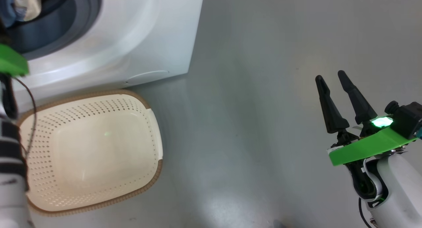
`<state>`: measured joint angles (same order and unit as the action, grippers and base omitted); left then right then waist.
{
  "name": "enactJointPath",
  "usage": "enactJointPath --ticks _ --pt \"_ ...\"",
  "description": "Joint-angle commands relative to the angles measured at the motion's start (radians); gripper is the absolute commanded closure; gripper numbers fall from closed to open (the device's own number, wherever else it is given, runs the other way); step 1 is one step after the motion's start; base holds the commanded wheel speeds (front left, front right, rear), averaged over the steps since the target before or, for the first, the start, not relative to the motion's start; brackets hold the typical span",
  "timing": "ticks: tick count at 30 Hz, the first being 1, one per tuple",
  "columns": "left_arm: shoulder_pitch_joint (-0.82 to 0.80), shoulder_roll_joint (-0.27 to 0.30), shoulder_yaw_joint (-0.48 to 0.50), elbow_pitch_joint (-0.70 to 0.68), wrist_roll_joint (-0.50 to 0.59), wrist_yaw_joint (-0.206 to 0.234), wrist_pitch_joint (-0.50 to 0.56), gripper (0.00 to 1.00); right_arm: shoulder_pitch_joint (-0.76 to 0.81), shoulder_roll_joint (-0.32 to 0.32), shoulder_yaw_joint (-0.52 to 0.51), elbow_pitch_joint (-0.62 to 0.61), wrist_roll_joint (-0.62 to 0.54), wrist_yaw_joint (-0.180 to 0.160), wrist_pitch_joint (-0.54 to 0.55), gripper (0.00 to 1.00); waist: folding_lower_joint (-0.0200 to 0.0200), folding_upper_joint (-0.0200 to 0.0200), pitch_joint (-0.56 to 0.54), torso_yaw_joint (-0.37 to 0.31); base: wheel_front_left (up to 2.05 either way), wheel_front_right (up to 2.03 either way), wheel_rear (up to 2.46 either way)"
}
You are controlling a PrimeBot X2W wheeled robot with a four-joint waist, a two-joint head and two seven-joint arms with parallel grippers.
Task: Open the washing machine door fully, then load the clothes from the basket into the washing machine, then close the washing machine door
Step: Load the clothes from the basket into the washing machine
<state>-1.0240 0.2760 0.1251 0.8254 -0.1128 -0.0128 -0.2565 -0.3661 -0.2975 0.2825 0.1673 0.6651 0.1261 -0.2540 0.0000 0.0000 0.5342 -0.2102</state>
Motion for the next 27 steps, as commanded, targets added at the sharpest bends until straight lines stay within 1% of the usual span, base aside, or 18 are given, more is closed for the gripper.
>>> enactJointPath --ticks 1,8,14,15,22,27 --pt "0.068 0.028 0.025 -0.054 -0.002 -0.005 -0.005 0.0 0.016 -0.027 0.005 -0.02 -0.009 0.005 -0.008 0.0 0.0 0.0 -0.026 0.016 0.0 0.0 0.0" --pt "0.214 -0.029 0.055 -0.136 -0.002 -0.019 -0.005 0.0 0.03 -0.054 -0.01 -0.015 -0.012 0.005 -0.008 0.0 0.0 0.0 -0.074 0.049 0.0 0.0 0.0" --pt "0.335 -0.075 0.079 -0.207 0.004 -0.044 -0.005 0.0 0.051 -0.071 -0.017 -0.002 -0.012 0.005 -0.008 0.0 0.0 0.0 -0.134 0.077 0.0 0.0 0.0" --pt "0.335 -0.075 0.079 -0.207 0.004 -0.044 -0.005 0.0 0.051 -0.071 -0.017 -0.002 -0.012 0.005 -0.008 0.0 0.0 0.0 -0.134 0.077 0.0 0.0 0.0" --pt "0.487 -0.112 0.101 -0.274 0.028 -0.062 -0.005 0.0 0.099 -0.086 -0.016 0.014 -0.011 0.005 -0.008 0.0 0.0 0.0 -0.229 0.106 0.0 0.0 0.0" --pt "0.565 -0.134 0.107 -0.308 0.041 -0.071 -0.005 0.0 0.134 -0.096 -0.015 0.022 -0.01 0.005 -0.008 0.0 0.0 0.0 -0.287 0.125 0.0 0.0 0.0"
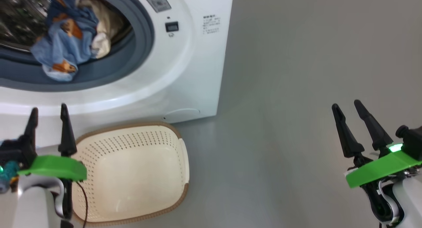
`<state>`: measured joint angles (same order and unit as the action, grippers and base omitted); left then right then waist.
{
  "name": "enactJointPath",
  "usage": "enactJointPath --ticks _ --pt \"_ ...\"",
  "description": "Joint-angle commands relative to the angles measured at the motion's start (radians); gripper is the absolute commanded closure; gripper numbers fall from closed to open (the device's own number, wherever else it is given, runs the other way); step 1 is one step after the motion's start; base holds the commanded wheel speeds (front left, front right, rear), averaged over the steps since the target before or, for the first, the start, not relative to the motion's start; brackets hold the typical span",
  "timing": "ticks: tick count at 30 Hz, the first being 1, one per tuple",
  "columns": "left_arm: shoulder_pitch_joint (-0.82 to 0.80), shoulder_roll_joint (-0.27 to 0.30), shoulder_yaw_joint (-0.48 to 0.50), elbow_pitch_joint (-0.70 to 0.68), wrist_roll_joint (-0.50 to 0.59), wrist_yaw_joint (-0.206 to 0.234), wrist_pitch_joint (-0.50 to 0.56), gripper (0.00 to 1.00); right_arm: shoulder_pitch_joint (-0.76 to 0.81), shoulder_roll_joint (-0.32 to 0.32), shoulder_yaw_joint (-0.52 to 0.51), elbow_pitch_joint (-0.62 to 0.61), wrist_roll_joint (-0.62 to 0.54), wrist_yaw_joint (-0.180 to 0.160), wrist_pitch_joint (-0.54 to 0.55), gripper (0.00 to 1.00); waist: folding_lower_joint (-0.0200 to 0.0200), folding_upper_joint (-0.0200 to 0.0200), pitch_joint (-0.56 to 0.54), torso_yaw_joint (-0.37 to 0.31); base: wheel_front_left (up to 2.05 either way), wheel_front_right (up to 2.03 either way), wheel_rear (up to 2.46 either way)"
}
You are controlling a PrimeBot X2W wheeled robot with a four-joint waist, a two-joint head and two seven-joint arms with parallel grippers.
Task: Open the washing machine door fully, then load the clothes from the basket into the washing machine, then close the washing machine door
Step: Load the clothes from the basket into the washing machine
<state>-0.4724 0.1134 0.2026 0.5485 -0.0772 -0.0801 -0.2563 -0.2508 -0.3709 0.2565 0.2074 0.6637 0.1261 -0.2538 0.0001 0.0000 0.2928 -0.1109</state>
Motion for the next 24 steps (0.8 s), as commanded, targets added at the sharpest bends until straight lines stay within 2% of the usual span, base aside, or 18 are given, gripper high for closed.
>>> enactJointPath --ticks 1,24 --pt "0.027 0.025 0.032 -0.038 0.006 -0.005 -0.005 0.0 0.025 -0.025 0.011 -0.016 -0.009 0.005 -0.008 0.0 -0.0001 0.0 -0.058 0.028 0.0 0.0 0.0" --pt "0.358 -0.018 0.067 -0.175 0.01 -0.029 -0.005 0.0 0.178 -0.037 0.018 0.0 -0.008 0.005 -0.008 0.0 -0.0001 0.0 -0.278 0.035 0.0 0.0 0.0"
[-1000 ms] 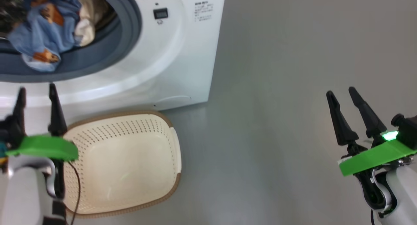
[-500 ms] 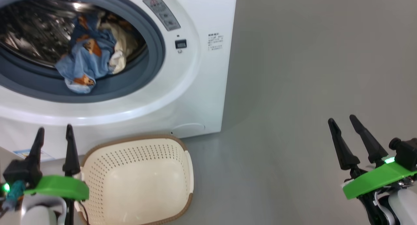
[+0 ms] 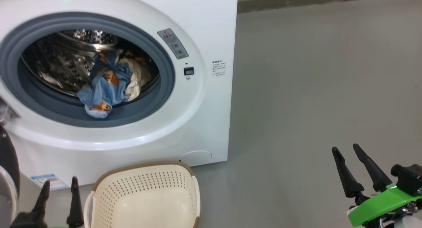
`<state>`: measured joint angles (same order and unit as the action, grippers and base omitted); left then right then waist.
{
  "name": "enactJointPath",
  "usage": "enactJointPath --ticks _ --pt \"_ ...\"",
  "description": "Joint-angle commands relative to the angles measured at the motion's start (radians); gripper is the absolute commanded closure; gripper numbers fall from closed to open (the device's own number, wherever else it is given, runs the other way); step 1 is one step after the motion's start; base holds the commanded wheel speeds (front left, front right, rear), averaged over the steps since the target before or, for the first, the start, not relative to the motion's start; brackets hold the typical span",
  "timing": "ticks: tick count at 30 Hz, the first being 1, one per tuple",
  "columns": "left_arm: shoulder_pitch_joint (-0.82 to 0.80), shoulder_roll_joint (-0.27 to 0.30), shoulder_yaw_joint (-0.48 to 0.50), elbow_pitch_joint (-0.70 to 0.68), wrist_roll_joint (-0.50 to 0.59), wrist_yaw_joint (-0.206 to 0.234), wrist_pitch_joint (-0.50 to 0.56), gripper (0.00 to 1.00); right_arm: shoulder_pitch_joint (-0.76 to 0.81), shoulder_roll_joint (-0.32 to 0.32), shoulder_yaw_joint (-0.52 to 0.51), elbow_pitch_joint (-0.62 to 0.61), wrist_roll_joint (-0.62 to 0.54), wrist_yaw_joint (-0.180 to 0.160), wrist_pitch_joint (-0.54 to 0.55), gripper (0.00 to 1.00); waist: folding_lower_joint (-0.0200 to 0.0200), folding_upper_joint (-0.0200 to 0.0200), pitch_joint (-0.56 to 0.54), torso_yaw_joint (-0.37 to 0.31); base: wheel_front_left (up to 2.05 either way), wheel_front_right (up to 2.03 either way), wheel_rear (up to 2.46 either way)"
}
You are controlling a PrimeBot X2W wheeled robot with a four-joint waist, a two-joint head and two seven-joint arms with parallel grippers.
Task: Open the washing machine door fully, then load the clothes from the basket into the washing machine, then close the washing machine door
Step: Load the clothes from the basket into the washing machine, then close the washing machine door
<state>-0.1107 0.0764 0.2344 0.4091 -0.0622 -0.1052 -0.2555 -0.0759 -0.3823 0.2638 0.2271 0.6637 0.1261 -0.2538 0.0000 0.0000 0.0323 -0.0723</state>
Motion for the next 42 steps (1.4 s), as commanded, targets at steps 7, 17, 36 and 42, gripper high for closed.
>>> enactJointPath --ticks 7,17,36,42 --pt "0.063 0.0 0.034 -0.087 -0.013 -0.007 -0.006 0.0 0.032 -0.02 -0.007 -0.027 -0.01 0.005 -0.008 0.0 0.0 0.0 -0.031 -0.003 0.0 0.0 0.0" --pt "0.059 -0.003 0.027 -0.098 -0.013 -0.014 -0.006 0.0 0.04 -0.018 -0.016 -0.033 -0.014 0.005 -0.008 0.0 0.0 0.0 -0.028 0.005 0.0 0.0 0.0" --pt "0.036 0.007 0.02 -0.09 -0.021 -0.022 -0.006 0.0 0.036 -0.014 -0.018 -0.037 -0.016 0.005 -0.008 0.0 0.0 0.0 -0.016 0.012 -0.05 0.05 0.0" --pt "0.036 0.005 0.022 -0.095 -0.024 -0.023 -0.006 0.0 0.034 -0.013 -0.019 -0.036 -0.016 0.005 -0.008 0.0 0.0 0.0 -0.013 0.015 -0.85 0.85 0.0"
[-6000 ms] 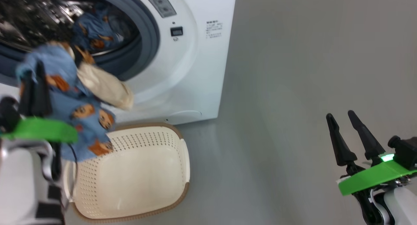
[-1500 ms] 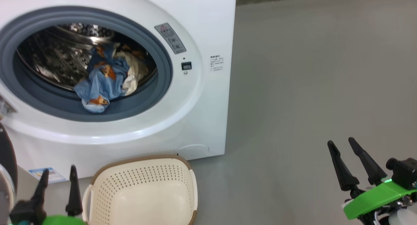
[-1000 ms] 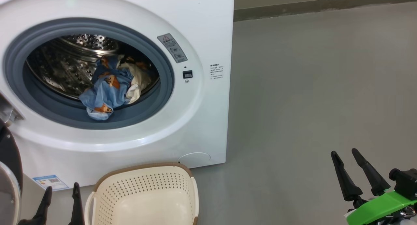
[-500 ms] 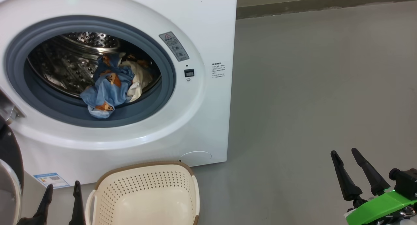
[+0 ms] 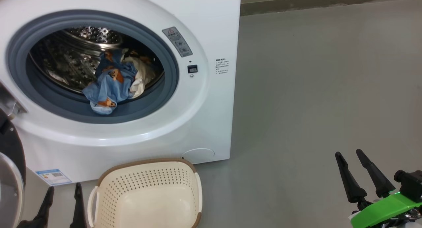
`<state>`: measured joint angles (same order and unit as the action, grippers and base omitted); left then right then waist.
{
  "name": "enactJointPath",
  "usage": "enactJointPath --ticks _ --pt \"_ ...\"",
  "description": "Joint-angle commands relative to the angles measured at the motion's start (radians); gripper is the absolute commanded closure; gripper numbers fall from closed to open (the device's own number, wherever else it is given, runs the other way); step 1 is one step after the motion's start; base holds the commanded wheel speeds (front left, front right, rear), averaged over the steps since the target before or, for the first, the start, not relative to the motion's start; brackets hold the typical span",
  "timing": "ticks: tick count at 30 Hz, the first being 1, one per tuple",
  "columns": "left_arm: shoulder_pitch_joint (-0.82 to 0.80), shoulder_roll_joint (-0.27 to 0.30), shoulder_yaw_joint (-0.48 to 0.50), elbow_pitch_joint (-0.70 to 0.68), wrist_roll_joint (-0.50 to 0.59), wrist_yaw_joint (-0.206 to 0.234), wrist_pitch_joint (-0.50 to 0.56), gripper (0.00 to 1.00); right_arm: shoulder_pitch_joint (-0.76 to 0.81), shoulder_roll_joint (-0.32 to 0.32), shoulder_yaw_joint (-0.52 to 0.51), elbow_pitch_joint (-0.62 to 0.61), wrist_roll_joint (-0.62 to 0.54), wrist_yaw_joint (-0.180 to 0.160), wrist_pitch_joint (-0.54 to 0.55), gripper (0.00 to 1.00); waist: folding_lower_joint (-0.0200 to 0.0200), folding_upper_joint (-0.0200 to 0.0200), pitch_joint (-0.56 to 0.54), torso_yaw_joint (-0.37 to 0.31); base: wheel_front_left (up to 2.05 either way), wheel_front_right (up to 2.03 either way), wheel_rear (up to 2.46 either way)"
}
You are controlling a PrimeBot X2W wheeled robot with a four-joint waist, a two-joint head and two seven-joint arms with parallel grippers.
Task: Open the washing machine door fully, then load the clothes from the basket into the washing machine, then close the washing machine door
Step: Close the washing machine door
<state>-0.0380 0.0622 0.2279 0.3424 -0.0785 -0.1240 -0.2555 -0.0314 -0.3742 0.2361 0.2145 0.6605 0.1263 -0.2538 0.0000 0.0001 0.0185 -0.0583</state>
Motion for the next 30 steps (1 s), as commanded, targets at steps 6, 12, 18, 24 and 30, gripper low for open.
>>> enactJointPath --ticks 6,12,18,24,30 --pt "-0.034 0.019 0.03 -0.031 -0.005 -0.005 -0.006 0.0 -0.01 -0.022 0.008 -0.025 -0.012 0.004 -0.008 0.0 0.0 -0.0001 0.002 0.003 -0.94 0.94 0.0" --pt "-0.028 0.018 0.027 -0.039 -0.005 -0.005 -0.006 0.0 -0.008 -0.023 0.004 -0.026 -0.012 0.004 -0.008 0.0 0.0 -0.0001 0.005 0.007 -0.58 0.58 0.0" --pt "-0.029 0.016 0.02 -0.041 -0.004 -0.006 -0.006 0.0 -0.009 -0.023 -0.001 -0.026 -0.013 0.004 -0.008 0.0 0.0 -0.0001 0.009 0.017 -0.05 0.05 0.0" --pt "-0.027 0.011 0.016 -0.048 -0.009 -0.006 -0.006 0.0 -0.015 -0.022 0.006 -0.031 -0.017 0.004 -0.008 0.0 0.0 -0.0001 0.012 0.043 0.0 0.0 0.0" --pt "-0.013 0.002 0.031 -0.062 -0.017 0.0 -0.006 0.0 -0.021 -0.021 0.035 -0.032 -0.02 0.004 -0.008 0.0 0.0 -0.0001 0.008 0.101 0.0 0.0 0.0"
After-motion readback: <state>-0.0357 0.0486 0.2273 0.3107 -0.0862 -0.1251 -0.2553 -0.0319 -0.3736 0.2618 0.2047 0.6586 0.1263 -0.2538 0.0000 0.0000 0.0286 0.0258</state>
